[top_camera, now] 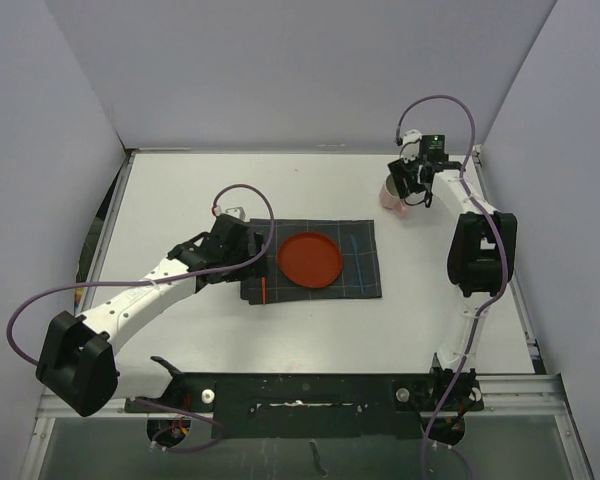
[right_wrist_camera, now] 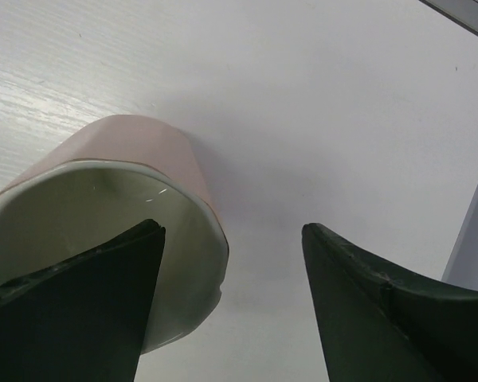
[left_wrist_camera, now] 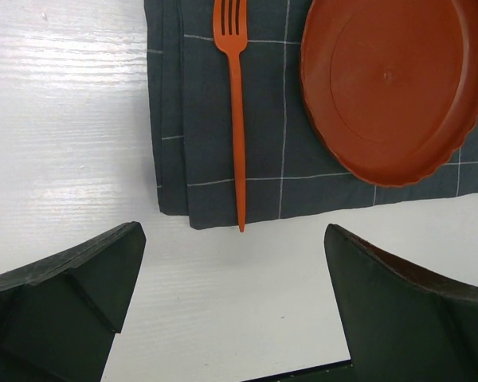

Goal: Set the dinner table for one person
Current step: Pick up the cup at the center of the board.

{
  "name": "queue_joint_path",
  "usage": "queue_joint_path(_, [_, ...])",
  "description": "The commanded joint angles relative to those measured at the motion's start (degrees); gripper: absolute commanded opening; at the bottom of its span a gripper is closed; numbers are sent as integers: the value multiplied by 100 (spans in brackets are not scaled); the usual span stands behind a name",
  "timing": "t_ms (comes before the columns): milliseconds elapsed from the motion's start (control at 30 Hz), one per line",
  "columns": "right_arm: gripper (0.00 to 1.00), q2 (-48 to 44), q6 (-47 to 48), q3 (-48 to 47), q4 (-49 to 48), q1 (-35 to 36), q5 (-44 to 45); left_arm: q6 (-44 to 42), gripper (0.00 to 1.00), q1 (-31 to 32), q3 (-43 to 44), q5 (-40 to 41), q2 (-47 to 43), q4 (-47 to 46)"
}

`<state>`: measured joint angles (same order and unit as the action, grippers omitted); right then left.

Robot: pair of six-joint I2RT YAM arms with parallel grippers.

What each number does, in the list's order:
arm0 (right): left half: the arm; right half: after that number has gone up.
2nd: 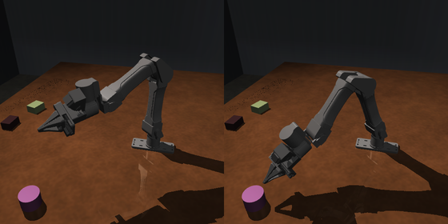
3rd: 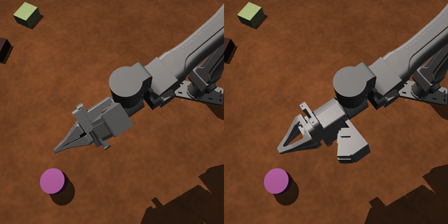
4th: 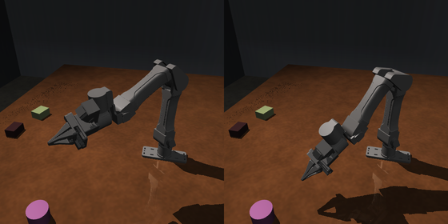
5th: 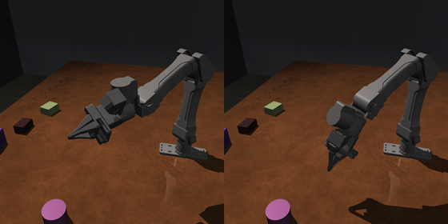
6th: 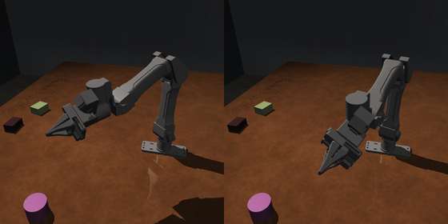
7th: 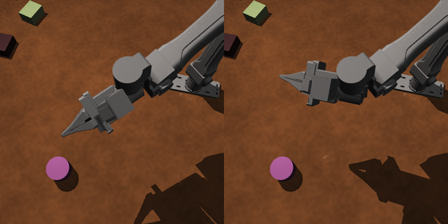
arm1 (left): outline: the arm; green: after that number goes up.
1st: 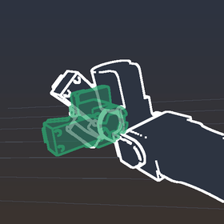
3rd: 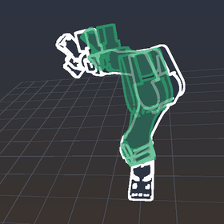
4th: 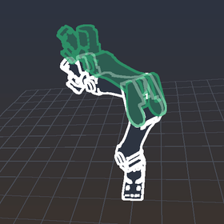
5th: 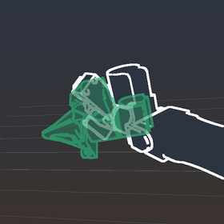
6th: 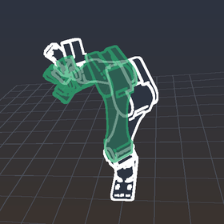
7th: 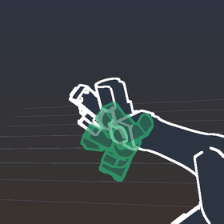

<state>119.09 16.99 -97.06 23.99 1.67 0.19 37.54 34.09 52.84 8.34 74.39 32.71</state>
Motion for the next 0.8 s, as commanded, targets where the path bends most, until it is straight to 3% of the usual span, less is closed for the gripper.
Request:
queue_joint_path(0, [63, -445, 63, 32, -383, -41, -246, 72, 98, 27, 83, -51, 57, -352])
queue_joint_path(133, [40, -427, 32, -51, -545, -61, -355, 56, 98, 27, 88, -26, 84, -345])
queue_joint_path(233, [11, 44, -38, -1097, 53, -45, -582, 27, 98, 22, 91, -14, 40, -337])
queue_joint_path(300, [3, 548, -129, -2018, 678, -36, -720, 38, 98, 16, 51, 46, -19, -346])
queue_joint_path(467, [0, 969, -178, -2826, 1099, -28, -752, 41, 98, 11, -99, 90, -92, -414])
queue_joint_path(633, [0, 930, -88, -2901, 1289, -22, -912, 69, 98, 10, -183, 4, 5, -488])
queue_joint_path(767, [0, 500, 72, -2435, 1590, 25, -1236, 61, 98, 10, -98, -39, 101, -509])
